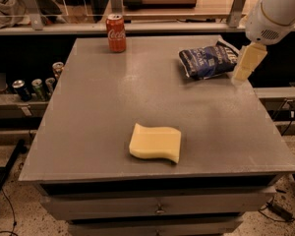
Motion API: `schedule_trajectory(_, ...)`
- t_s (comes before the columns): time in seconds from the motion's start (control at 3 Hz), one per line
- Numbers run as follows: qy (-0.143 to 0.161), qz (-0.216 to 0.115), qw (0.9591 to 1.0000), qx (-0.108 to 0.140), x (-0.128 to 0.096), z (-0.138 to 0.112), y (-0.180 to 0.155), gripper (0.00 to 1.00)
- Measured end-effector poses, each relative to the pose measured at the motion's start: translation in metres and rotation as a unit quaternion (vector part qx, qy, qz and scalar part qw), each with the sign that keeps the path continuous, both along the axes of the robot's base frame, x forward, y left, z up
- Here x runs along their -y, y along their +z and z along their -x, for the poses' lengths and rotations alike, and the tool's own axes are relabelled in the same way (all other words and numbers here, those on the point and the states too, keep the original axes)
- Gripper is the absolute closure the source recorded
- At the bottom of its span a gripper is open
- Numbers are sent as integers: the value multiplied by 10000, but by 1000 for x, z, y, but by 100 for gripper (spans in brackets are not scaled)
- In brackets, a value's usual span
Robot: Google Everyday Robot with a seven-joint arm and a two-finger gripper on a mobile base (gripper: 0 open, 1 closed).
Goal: Move blue chip bag near sponge
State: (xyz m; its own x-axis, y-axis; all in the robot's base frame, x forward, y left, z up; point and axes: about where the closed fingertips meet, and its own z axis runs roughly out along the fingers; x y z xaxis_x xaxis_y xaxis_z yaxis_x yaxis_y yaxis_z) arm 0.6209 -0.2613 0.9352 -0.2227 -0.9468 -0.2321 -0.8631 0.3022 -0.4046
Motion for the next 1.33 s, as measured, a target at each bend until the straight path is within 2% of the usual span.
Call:
schedule_trajectory(0.33,-438,-64,9989,183,10,-28,-10,0)
schedule_trajectory(0.67,-954,-139,9950,264,20,-47,-20,0)
schedule_trajectory(1.0,-1532,-312,9874,229,32,-59,-31,0)
schedule_trajectory(1.33,-1949,-496,9794,151,41,-66,-43,0)
